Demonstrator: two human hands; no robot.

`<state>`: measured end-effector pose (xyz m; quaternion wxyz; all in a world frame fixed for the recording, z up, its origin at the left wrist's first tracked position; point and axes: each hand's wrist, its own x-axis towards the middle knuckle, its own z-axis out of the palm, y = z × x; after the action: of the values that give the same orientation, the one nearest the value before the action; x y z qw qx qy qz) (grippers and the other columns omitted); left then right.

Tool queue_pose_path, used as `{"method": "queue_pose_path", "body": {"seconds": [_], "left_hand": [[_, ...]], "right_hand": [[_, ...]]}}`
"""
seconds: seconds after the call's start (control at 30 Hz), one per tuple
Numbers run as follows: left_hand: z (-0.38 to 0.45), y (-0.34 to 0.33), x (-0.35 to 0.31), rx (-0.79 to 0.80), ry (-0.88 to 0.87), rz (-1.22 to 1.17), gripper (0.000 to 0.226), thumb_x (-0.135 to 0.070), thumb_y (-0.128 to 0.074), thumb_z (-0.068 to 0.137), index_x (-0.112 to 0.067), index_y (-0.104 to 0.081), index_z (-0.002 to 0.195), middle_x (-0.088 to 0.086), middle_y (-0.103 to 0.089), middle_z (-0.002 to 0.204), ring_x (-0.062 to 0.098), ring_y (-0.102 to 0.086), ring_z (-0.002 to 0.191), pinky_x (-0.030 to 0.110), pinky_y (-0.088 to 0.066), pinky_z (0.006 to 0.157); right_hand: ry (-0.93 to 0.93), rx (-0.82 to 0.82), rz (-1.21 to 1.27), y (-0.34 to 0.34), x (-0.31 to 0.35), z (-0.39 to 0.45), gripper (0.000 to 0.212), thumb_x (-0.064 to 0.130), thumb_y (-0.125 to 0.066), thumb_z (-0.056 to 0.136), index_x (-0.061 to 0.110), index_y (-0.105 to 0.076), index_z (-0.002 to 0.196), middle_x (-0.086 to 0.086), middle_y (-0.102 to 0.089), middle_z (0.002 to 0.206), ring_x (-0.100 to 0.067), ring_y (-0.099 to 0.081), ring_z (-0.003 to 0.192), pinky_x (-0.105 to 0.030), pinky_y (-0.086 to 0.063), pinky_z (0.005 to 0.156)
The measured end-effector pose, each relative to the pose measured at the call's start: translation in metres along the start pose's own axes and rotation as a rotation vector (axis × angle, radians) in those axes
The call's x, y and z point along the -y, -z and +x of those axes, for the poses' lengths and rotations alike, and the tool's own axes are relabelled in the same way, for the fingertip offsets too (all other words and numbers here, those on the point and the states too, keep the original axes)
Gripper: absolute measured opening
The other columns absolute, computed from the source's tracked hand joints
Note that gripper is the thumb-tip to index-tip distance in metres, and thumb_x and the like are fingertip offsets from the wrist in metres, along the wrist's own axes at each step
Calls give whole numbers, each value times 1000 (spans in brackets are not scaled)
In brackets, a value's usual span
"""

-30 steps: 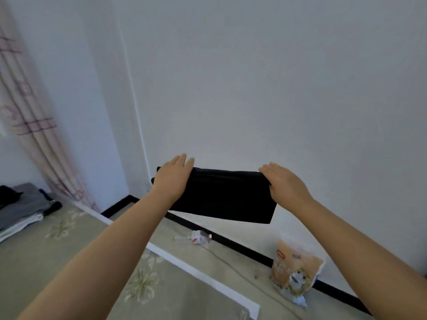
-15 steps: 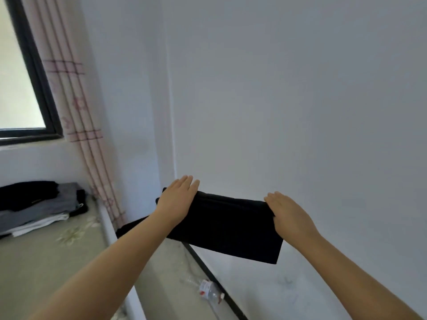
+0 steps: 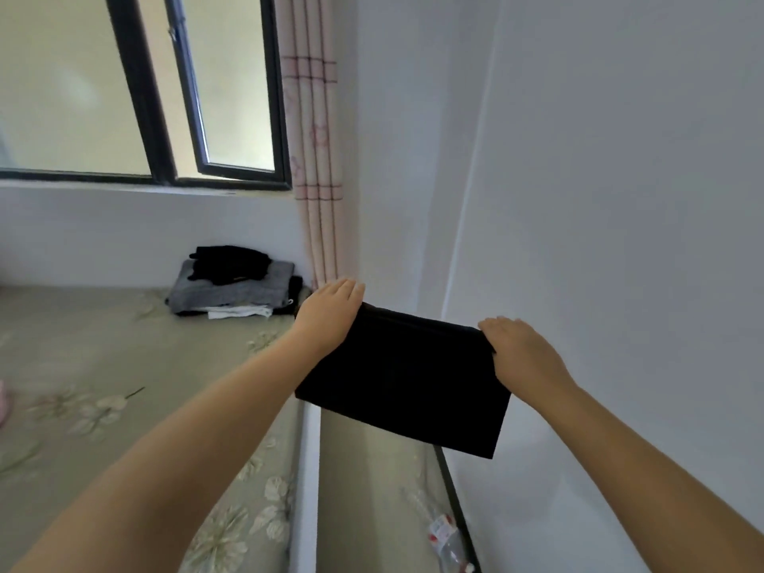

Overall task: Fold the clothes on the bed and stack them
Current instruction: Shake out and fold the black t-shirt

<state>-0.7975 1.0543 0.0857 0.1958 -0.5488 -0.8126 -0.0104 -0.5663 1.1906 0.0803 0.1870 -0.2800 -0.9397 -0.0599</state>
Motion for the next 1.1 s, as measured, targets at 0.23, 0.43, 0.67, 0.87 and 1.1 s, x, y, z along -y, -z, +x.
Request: {"method": "queue_pose_path", "body": {"seconds": [0.23, 0.43, 0.67, 0.87, 1.1], "left_hand": [[69, -48, 77, 51, 206, 89, 55, -9, -31, 96, -1, -8, 144, 13, -14, 153, 23, -11, 141, 31, -6, 114], [102, -98, 141, 170, 397, 170, 56, -9, -34, 97, -3, -6, 145, 15, -10, 153, 26, -8, 142, 32, -6, 114], [154, -166, 231, 299, 601, 232, 54, -7, -34, 97, -3, -10, 145, 13, -16, 153, 24, -13, 141, 30, -11, 113], [221, -206, 302, 355, 747, 271, 50, -6, -34, 95, -3, -19, 143, 12, -26, 149, 22, -21, 139, 28, -15, 111], [277, -278, 398, 408, 830, 278, 51, -7, -37, 94, -6, -21, 142, 9, -31, 147, 19, -26, 137, 26, -19, 110]], "right_hand": [[162, 19, 116, -46, 5, 160, 17, -3, -40, 85, 6, -54, 88, -4, -55, 88, -23, -51, 85, -28, -36, 66], [219, 100, 338, -129, 39, 270, 20, -8, -38, 84, 0, -56, 88, -11, -57, 90, -28, -53, 86, -33, -41, 68], [423, 209, 474, -229, 87, 421, 20, -6, -37, 87, -1, -56, 91, -13, -58, 93, -29, -56, 86, -35, -44, 69], [582, 254, 567, -298, 117, 551, 37, -4, -37, 90, 6, -52, 122, -13, -55, 122, -28, -51, 113, -36, -43, 90], [712, 342, 527, -378, 164, 666, 37, -1, -37, 90, 5, -50, 124, -13, -56, 121, -28, -50, 112, -37, -43, 91]]}}
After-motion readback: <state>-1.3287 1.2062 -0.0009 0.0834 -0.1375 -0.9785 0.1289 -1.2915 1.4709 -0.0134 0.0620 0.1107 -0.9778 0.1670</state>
